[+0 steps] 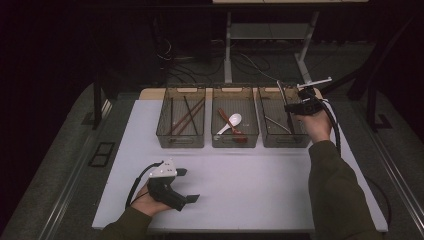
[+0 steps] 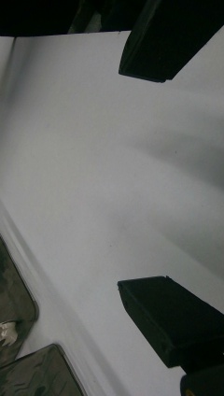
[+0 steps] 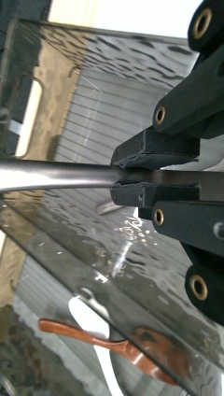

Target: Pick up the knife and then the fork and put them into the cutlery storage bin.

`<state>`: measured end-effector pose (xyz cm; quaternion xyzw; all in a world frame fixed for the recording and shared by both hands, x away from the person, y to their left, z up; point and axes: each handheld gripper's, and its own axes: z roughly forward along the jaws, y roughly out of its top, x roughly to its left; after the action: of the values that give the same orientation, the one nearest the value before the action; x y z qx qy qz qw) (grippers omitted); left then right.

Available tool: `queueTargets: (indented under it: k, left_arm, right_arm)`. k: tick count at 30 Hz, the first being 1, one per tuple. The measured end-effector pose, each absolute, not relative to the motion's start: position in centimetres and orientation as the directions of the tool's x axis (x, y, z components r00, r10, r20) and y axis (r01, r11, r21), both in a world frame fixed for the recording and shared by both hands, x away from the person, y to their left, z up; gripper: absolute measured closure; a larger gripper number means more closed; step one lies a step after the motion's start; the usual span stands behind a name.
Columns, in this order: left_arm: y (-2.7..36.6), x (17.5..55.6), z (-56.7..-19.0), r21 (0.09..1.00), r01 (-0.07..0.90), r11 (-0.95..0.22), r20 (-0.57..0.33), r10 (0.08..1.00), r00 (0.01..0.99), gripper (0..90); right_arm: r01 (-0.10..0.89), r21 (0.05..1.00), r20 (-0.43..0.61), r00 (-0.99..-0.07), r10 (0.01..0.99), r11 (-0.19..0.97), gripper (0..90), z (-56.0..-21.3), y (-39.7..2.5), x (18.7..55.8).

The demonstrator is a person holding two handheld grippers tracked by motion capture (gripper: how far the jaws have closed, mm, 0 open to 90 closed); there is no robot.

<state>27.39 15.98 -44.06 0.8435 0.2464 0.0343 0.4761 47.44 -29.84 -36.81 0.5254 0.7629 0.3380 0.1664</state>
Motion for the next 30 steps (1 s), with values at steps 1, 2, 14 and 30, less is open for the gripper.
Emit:
queueTargets:
  k: [1,2,14,30]
  left_arm:
    - [16.0,27.4,-44.1,0.82,0.383,-0.425,-0.177,0.448,0.876,0.0]
    - [16.0,27.4,-44.1,0.82,0.382,-0.426,-0.176,0.448,0.877,0.0]
    - [16.0,27.3,-44.0,0.82,0.383,-0.426,-0.176,0.448,0.876,0.0]
    - [16.0,27.3,-44.0,0.821,0.382,-0.424,-0.176,0.449,0.876,0.0]
  right_arm:
    - [0.694,0.685,0.102,-0.393,0.914,0.222,80.2,-36.9,-29.8,47.5]
    - [0.695,0.683,0.099,-0.39,0.915,0.223,80.1,-37.1,-29.8,47.5]
    - [0.717,0.658,0.099,-0.386,0.917,0.23,78.7,-37.8,-29.3,48.3]
    - [0.694,0.691,0.15,-0.409,0.9,0.201,44.7,-37.8,-28.8,47.9]
